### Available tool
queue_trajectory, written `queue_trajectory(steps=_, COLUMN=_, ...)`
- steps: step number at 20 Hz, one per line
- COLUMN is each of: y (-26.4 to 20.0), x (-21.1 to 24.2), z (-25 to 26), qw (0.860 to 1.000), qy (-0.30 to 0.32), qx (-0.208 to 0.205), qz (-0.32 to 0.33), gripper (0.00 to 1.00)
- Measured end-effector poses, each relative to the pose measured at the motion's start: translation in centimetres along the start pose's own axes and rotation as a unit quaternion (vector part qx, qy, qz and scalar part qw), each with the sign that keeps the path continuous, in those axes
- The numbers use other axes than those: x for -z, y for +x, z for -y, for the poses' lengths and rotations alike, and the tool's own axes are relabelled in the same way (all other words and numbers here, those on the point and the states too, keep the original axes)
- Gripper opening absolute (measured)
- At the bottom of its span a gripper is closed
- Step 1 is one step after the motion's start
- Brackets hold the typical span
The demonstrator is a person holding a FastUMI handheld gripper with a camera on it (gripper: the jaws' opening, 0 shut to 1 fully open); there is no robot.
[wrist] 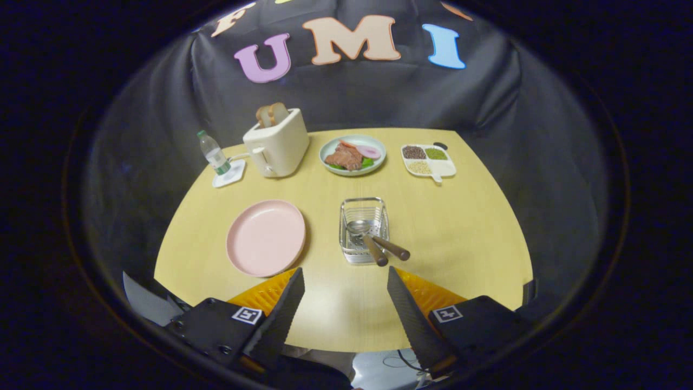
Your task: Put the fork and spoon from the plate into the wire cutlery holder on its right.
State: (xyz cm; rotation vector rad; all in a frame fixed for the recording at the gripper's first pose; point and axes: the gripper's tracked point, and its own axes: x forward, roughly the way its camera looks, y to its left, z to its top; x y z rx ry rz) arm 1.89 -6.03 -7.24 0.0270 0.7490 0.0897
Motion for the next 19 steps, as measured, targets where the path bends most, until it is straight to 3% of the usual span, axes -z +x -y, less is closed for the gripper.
queue_trajectory(steps=5, y=-3.0, x=-4.6, z=-1.8, qw=0.99, qy=0.021, qx=-0.002, qz=0.142, gripper=0.97)
queue_trajectory(steps=12, y=-9.1, x=-12.1, z=-1.3, qw=0.943, qy=0.033, qx=0.038, qz=0.328, gripper=0.97)
queue_trajectory(steps=16, y=-11.3, x=-13.2, z=-1.6, qw=0.921, qy=0.046, qx=0.046, qz=0.384, gripper=0.97)
queue_trajectory(steps=19, y=-11.9, x=-12.7, z=-1.7, qw=0.913, qy=0.049, qx=0.055, qz=0.4, gripper=0.97)
